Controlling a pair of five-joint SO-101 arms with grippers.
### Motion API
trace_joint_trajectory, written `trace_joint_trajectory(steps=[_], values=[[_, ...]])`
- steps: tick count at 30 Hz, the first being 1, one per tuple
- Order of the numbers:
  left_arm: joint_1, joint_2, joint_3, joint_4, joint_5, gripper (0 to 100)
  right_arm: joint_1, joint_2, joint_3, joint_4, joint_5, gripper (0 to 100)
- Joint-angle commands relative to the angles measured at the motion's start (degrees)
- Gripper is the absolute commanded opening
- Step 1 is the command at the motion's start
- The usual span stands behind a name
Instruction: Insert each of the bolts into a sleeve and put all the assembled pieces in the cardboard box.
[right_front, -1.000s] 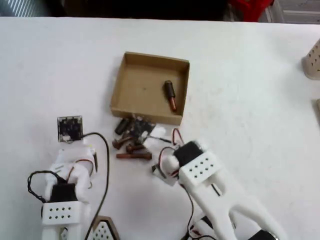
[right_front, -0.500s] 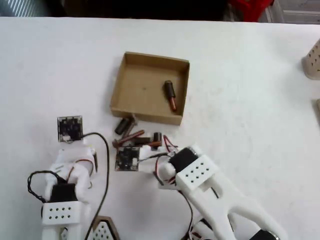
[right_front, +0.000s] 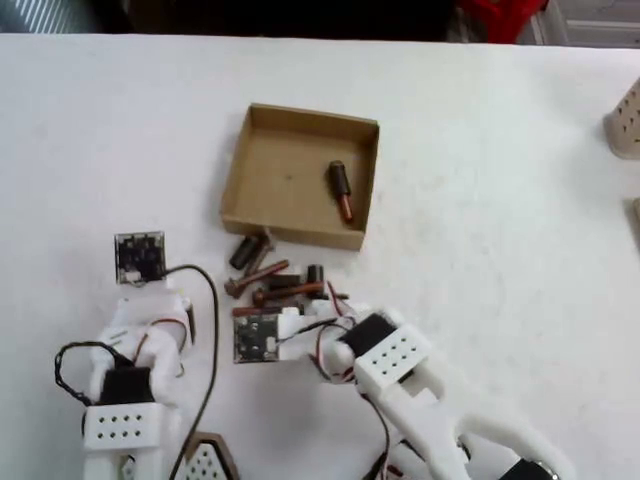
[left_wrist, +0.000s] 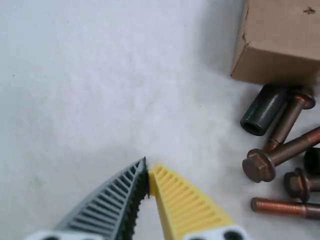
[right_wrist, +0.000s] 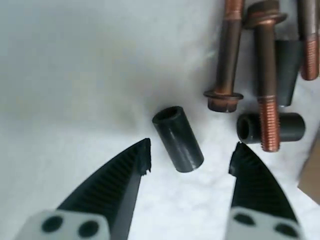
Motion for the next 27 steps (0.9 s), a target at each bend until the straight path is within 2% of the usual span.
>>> trace_joint_trajectory(steps=[1,8,17,23,27], values=[[-0.7,-0.7,-0.5,-1.3,-0.8,3,-2.2,-1.3,-0.4,-0.7,0.7,23.0],[-0.7,-0.7,-0.5,-1.3,-0.8,3,-3.3,-0.3,-0.4,-2.6,0.7,23.0],[-0.7,-0.7,-0.5,-1.3,-0.8,3,-3.2,15.8,-6.1,-4.1,0.6,22.8],[-0.7,-0.7,-0.6,-1.3,-0.8,3,-0.4,18.8,-8.8,-3.7,0.7,12.8],[-0.7,-0.7,-0.6,-1.3,-0.8,3,2.7,19.1,-8.9,-3.7,1.6,11.1]])
